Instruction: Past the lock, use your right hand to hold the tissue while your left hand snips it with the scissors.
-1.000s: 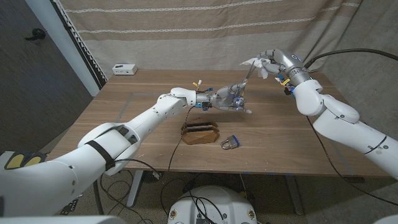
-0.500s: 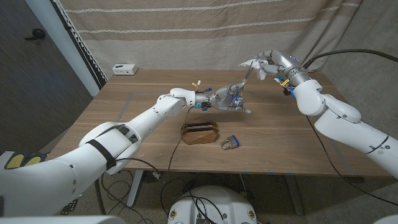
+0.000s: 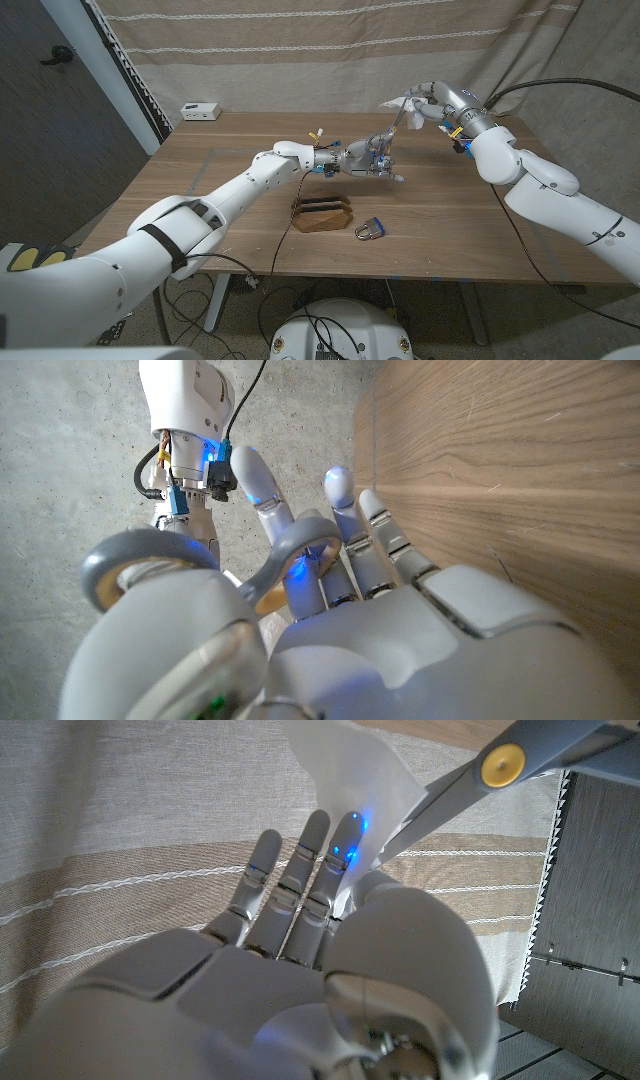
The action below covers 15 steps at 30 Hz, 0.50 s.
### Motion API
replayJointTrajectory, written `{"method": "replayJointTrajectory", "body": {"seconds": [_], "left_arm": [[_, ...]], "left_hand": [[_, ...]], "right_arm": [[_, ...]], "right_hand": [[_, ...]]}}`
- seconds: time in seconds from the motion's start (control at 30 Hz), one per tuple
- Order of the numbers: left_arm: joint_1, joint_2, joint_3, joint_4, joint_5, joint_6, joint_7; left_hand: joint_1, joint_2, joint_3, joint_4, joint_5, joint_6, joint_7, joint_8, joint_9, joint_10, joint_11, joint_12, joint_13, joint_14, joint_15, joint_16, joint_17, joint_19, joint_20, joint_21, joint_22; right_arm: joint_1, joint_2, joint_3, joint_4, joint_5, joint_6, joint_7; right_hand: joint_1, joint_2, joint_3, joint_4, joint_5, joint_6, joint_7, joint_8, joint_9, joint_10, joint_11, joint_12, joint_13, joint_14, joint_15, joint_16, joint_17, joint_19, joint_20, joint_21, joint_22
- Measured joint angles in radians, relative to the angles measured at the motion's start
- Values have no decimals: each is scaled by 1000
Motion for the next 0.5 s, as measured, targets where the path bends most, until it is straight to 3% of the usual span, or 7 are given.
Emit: {"method": "replayJointTrajectory", "body": {"seconds": [0.5], "left_arm": [[3, 0, -4, -4, -3, 12, 8]], "left_hand": [[40, 41, -4, 1, 0, 7, -3, 0, 0, 6, 5, 0, 0, 11, -3, 0, 8, 0, 0, 0, 5]], "right_arm": [[-7, 1, 10, -1, -8, 9, -7]], "right_hand": [[0, 0, -5, -3, 0, 0, 0, 0, 0, 4, 4, 0, -4, 0, 0, 0, 3, 0, 0, -6, 0]]}}
